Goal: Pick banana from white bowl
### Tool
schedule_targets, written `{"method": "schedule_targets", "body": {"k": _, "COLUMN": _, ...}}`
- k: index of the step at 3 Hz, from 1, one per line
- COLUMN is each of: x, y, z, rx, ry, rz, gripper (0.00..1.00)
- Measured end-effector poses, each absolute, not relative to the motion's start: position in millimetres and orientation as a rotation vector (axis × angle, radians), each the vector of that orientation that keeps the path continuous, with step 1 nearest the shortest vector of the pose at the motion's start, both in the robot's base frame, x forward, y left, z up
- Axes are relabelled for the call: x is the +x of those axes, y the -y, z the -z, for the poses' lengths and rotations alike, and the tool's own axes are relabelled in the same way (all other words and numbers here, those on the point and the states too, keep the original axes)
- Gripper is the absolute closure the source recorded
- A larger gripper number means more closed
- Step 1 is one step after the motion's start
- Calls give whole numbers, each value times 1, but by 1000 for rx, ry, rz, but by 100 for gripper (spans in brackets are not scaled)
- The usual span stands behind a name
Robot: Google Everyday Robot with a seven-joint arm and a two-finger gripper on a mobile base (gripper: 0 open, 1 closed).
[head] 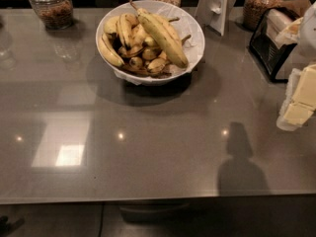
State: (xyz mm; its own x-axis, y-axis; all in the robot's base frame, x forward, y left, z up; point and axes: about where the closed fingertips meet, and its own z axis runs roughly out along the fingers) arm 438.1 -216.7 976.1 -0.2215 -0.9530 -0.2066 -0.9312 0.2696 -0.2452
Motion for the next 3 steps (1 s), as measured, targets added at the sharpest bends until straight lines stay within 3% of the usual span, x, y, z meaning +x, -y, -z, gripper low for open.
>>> {"method": "schedule_targets", "body": {"k": 2, "x": 448, "y": 208, "z": -979, "rx": -1703, "ry": -2181, "rz": 50, "gripper": 0}}
{"method": "schedule_targets", "body": {"k": 3, "x": 476, "y": 184, "z": -983, "rx": -1633, "ry": -2072, "rz": -78, "gripper": 0}}
